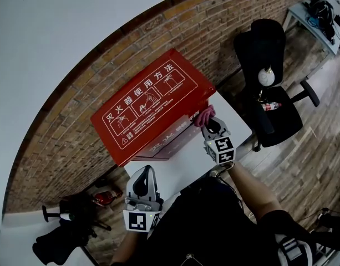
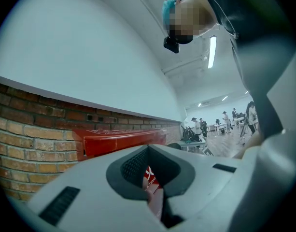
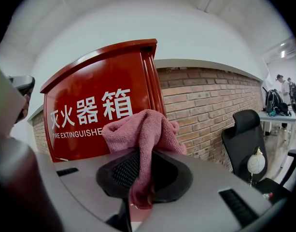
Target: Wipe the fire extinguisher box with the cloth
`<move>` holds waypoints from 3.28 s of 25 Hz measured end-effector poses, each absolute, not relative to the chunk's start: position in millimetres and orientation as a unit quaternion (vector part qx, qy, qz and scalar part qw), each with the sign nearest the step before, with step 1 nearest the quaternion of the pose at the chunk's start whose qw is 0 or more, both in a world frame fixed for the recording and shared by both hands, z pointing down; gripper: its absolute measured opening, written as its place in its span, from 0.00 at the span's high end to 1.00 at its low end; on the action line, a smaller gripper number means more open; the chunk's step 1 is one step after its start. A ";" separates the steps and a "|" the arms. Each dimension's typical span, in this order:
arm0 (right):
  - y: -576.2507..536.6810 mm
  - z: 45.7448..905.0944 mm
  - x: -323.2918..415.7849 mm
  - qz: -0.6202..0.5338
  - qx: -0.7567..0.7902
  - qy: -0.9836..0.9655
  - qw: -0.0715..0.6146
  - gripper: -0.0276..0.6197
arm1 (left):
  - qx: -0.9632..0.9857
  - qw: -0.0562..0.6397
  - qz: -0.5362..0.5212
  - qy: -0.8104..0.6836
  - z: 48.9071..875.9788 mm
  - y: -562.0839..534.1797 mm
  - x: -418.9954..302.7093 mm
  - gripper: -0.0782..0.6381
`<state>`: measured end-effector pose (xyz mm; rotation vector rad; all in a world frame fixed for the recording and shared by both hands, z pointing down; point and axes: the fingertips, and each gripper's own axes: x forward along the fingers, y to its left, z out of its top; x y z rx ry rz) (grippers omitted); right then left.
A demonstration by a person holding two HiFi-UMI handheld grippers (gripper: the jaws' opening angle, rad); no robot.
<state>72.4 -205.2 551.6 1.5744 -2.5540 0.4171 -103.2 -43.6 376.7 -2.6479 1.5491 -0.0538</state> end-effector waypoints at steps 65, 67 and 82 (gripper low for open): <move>-208.9 705.0 80.7 0.255 0.523 -0.799 0.149 0.86 | -0.847 0.009 -0.050 0.529 401.9 -34.5 -98.1 0.82; -208.9 714.0 80.4 0.256 0.521 -0.799 0.158 0.86 | -0.847 0.009 -0.053 0.529 403.4 -33.5 -98.6 0.82; -207.9 758.3 76.7 0.249 0.497 -0.803 0.214 0.86 | -0.839 0.004 -0.074 0.540 411.2 -25.4 -107.5 0.82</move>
